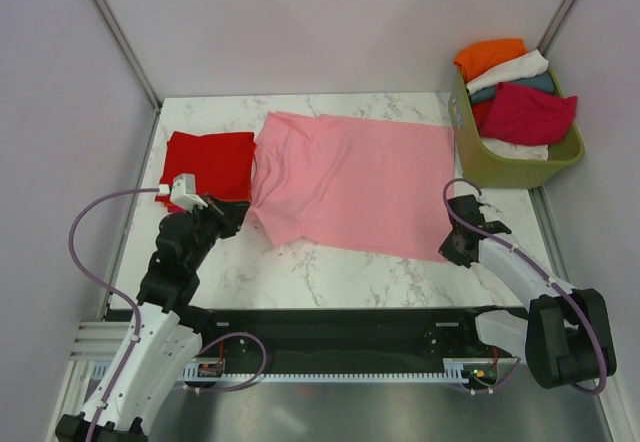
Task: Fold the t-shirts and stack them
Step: Fold the tshirt
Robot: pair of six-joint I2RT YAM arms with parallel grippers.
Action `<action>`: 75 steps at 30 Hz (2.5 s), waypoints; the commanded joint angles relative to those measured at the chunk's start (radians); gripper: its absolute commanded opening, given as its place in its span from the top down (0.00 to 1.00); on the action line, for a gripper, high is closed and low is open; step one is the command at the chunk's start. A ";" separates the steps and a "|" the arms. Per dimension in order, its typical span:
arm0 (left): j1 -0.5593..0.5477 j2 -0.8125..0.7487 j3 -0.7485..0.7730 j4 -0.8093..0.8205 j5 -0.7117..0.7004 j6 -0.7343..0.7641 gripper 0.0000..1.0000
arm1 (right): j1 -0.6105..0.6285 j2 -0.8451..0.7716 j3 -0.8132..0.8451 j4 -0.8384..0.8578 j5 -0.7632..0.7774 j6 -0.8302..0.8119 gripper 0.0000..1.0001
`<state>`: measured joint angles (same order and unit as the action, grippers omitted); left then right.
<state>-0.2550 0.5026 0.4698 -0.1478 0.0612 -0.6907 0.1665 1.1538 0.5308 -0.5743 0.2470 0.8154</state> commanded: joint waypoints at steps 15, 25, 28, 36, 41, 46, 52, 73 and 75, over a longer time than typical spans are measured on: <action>-0.001 0.281 0.159 0.093 -0.043 0.043 0.98 | -0.120 0.084 0.322 0.004 -0.070 -0.044 1.00; -0.003 0.514 0.335 0.142 -0.112 0.079 0.98 | -0.191 0.243 0.448 0.063 -0.092 0.001 1.00; -0.001 0.571 0.387 0.171 -0.118 0.092 0.98 | -0.209 0.273 0.468 0.082 -0.091 0.014 1.00; -0.001 0.769 0.513 0.197 -0.115 0.100 0.98 | -0.248 0.340 0.521 0.143 -0.120 0.019 1.00; -0.001 0.872 0.607 0.208 -0.098 0.109 0.98 | -0.254 0.388 0.552 0.169 -0.126 0.028 1.00; 0.000 0.942 0.667 0.206 -0.115 0.120 0.98 | -0.254 0.428 0.569 0.194 -0.144 0.034 1.00; 0.011 0.970 0.705 0.202 -0.144 0.122 0.98 | -0.254 0.461 0.587 0.218 -0.169 0.037 1.00; 0.054 1.096 0.822 0.195 -0.115 0.103 0.98 | -0.254 0.492 0.627 0.247 -0.129 0.024 1.00; 0.054 1.111 0.837 0.195 -0.103 0.103 0.98 | -0.254 0.494 0.624 0.261 -0.147 0.016 1.00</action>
<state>-0.2073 1.5936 1.2488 0.0097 -0.0494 -0.6079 -0.0742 1.6363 1.1080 -0.4038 0.0826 0.8413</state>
